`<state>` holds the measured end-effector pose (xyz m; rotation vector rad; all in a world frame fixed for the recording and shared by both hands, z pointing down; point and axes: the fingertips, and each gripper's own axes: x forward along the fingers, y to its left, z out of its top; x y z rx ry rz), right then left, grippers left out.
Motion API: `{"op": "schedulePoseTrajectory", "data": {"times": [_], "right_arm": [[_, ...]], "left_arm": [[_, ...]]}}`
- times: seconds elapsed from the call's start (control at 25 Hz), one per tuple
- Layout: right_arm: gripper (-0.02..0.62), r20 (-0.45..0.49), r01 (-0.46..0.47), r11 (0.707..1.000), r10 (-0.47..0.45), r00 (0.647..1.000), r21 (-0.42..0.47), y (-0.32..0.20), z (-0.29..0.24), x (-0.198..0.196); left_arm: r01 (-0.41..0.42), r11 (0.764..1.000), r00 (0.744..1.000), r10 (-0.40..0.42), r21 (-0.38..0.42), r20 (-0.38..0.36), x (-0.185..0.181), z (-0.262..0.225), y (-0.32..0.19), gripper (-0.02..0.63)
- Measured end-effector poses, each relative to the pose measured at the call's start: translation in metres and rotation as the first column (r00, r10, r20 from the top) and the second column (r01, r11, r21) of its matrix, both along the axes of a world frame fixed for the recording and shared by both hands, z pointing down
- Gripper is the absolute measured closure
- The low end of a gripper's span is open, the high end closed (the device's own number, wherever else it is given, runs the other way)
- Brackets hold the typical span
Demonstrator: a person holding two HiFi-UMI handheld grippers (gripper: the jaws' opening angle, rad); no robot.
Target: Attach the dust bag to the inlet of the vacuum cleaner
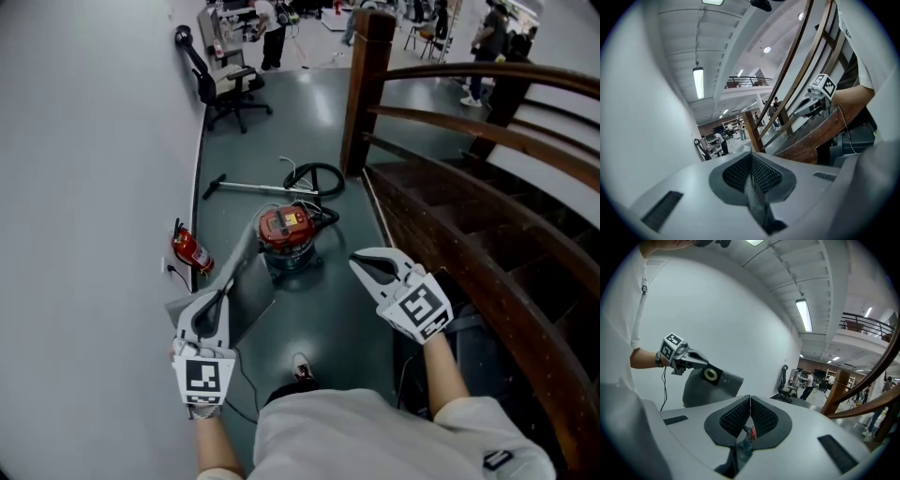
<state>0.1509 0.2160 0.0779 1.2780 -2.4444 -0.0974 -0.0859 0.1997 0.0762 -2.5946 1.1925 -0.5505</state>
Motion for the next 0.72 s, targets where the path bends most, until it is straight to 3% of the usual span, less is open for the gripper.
{"op": "schedulePoseTrajectory", "data": {"times": [0.72], "right_arm": [[0.568,-0.066,0.008,1.000,-0.008,0.998,-0.006,-0.092,0.018,-0.043]], "left_arm": [[0.008,1.000,1.000,-0.008,-0.027,-0.008,-0.042,0.024,-0.094,0.593]]}}
